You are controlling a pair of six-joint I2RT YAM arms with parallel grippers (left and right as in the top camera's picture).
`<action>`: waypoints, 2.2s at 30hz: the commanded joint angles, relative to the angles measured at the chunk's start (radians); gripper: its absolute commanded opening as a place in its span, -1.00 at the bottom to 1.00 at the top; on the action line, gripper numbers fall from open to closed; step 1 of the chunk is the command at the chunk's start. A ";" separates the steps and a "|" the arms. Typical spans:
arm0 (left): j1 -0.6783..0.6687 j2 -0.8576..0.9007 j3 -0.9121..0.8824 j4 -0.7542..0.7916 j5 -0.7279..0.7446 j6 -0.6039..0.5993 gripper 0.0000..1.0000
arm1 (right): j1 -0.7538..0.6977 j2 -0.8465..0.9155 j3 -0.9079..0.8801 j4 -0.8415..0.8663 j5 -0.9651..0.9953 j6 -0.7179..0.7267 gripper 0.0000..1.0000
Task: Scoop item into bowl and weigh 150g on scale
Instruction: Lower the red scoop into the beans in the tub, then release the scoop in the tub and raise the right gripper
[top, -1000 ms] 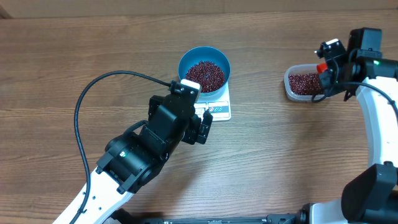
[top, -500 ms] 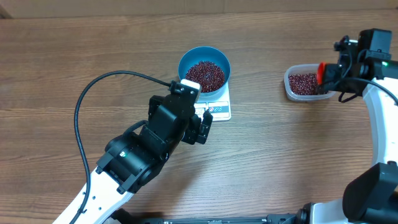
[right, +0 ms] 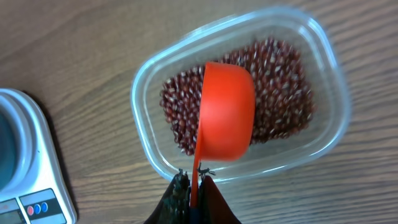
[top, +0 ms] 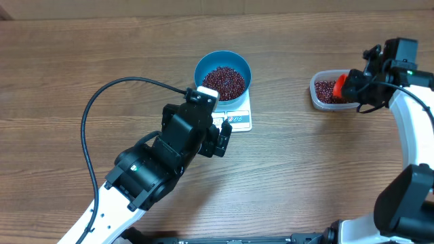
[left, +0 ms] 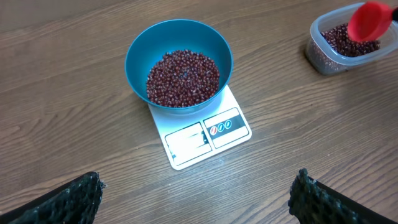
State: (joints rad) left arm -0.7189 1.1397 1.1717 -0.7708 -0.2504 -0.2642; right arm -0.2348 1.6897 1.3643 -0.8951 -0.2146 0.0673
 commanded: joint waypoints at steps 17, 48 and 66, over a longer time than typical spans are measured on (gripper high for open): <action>0.007 0.005 0.015 0.003 0.001 -0.021 0.99 | 0.000 0.022 -0.016 -0.040 0.019 -0.027 0.64; 0.007 0.005 0.015 0.004 0.001 -0.021 0.99 | 0.000 0.019 0.092 -0.246 0.041 -0.246 1.00; 0.007 0.005 0.015 0.003 0.001 -0.021 0.99 | 0.000 0.014 0.528 -0.573 0.091 -0.259 1.00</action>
State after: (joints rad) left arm -0.7189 1.1393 1.1717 -0.7708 -0.2504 -0.2642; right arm -0.2352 1.7123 1.8351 -1.4612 -0.1421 -0.1848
